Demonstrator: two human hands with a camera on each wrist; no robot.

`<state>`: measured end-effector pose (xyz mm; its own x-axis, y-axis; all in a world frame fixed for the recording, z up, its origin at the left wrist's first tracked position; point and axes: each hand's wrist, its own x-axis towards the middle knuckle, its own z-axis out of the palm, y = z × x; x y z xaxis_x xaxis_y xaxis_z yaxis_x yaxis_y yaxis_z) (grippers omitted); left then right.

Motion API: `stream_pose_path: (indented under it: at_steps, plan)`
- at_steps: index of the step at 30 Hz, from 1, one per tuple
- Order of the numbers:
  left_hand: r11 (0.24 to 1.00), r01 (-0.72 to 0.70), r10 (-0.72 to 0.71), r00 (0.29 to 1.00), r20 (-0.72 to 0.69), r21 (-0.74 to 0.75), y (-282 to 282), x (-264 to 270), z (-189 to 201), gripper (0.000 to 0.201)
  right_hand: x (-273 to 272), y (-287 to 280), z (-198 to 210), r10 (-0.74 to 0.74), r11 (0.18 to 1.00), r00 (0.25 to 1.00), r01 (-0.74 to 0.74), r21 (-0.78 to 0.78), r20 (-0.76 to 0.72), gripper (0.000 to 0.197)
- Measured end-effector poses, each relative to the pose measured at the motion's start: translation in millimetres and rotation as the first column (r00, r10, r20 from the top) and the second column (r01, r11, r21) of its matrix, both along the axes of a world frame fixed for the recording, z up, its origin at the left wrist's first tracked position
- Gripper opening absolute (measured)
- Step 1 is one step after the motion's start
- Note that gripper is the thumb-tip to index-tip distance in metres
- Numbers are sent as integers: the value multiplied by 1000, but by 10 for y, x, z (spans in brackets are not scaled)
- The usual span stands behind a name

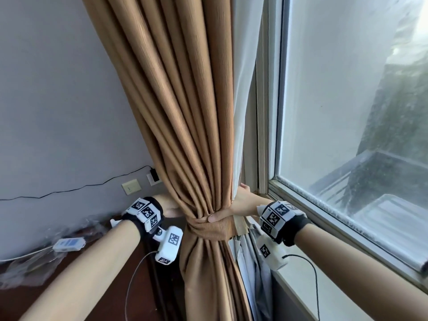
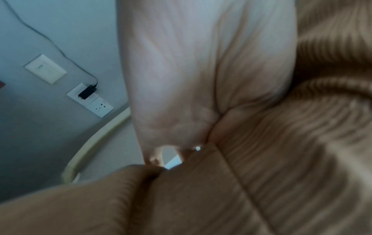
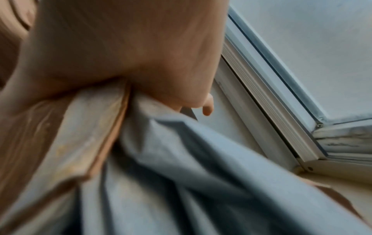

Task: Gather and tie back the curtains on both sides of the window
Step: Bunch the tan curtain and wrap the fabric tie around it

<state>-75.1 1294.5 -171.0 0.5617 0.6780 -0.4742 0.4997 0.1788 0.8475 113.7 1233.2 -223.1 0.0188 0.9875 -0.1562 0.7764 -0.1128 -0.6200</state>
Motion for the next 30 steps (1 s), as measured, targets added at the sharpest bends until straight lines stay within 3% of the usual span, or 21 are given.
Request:
stream_pose_path:
  at_steps: [2, 5, 8, 11, 13, 15, 17, 18, 20, 23, 27, 30]
  plan:
    - [999, -31, 34, 996, 78, -38, -133, 38, 17, 24, -14, -10, -13, -9, 1000, 993, 10, 13, -114, 125]
    - [988, -144, 138, 985, 98, 52, -209, 83, -52, 38, -18, -53, 11, 41, 999, 967, -35, 28, -251, 112]
    - [923, -276, 277, 960, 35, 269, -168, 96, -154, 50, -22, -103, 58, 28, 999, 986, -23, 33, -165, 112]
    - [836, -380, 361, 924, 124, 397, -229, 16, -241, 45, 29, -147, 44, 10, 993, 1000, -11, 121, 8, 116]
    - [861, -295, 249, 955, 162, 414, -309, -109, -283, 51, 68, -190, 51, 16, 989, 1000, -19, 149, 19, 114]
    - [940, -65, 18, 990, 142, 334, -420, -232, -305, 66, 93, -260, 83, 41, 989, 999, -37, 142, -24, 101]
    - [920, 84, -109, 993, 44, 382, -462, -218, -356, 92, 82, -308, 120, 25, 985, 999, -28, 172, 22, 101]
    - [896, 77, -96, 995, 21, 438, -475, -156, -372, 103, 67, -319, 130, 10, 981, 998, -23, 191, 64, 103]
    - [841, -34, 24, 999, 26, 540, -505, 13, -405, 116, 44, -350, 121, -3, 972, 998, -14, 234, 69, 94]
    - [804, -216, 159, 976, 150, 553, -586, 198, -452, 118, 131, -441, 99, 20, 973, 995, 4, 229, -102, 73]
    - [799, -280, 200, 958, 203, 532, -653, 307, -548, 130, 410, -656, 134, 87, 995, 947, -67, 77, -310, 63]
    - [764, -340, 268, 940, 209, 548, -693, 417, -586, 139, 598, -804, 172, 47, 999, 952, -42, 22, -302, 62]
